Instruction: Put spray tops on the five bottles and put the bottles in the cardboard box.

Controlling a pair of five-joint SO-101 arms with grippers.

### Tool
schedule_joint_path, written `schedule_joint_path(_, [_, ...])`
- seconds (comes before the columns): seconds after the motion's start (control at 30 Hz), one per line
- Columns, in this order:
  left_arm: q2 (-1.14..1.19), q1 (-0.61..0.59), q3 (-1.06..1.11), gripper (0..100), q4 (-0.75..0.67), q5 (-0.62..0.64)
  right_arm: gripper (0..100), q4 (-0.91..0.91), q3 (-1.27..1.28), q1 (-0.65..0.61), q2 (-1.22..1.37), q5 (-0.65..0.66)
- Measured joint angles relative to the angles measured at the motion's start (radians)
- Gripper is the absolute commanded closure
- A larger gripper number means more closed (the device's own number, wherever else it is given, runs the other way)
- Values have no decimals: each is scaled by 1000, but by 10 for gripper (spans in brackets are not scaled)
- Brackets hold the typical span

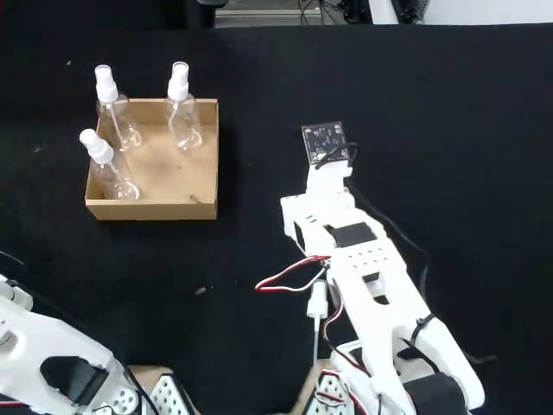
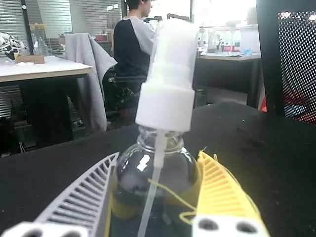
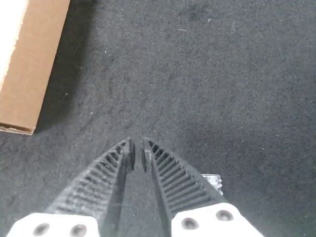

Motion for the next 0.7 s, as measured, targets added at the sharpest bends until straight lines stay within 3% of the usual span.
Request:
schedule_joint_path(0.23, [-106,41,163,972,-196,-3,987,0,0,0,0,0])
schedule_joint_path(0.37, [-278,64,269,972,-213,-3,987,0,0,0,0,0])
schedule_joint_path(0.5, [-499,95,356,972,-112,-3,987,0,0,0,0,0])
schedule_joint_path(0.7, [-844,120,379,971,227,-3,987,0,0,0,0,0])
